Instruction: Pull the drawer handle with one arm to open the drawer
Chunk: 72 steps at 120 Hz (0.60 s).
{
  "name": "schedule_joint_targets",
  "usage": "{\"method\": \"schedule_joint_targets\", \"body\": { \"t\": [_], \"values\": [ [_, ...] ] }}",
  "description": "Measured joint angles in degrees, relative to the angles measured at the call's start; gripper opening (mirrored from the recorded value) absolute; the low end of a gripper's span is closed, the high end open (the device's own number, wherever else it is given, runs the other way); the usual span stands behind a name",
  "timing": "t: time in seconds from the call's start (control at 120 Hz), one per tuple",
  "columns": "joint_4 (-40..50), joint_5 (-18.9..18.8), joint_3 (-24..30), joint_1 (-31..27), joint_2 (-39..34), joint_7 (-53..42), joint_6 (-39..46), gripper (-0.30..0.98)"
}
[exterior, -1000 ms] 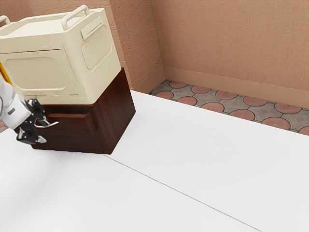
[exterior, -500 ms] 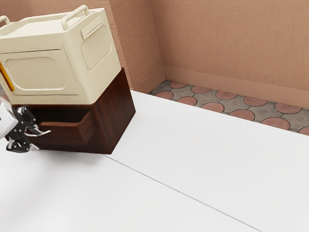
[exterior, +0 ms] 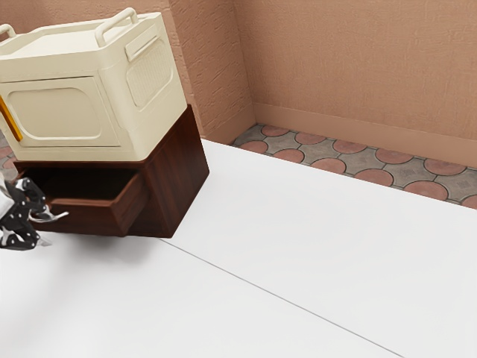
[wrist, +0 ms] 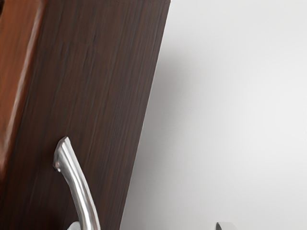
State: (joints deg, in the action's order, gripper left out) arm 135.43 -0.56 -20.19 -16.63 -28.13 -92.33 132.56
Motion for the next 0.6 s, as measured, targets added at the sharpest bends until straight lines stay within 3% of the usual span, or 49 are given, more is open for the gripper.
{"method": "schedule_joint_targets", "body": {
  "t": [0.6],
  "values": [
    [5.2,-0.89,0.15,-1.01,-7.46,0.05,-1.36,0.26]
  ]
}}
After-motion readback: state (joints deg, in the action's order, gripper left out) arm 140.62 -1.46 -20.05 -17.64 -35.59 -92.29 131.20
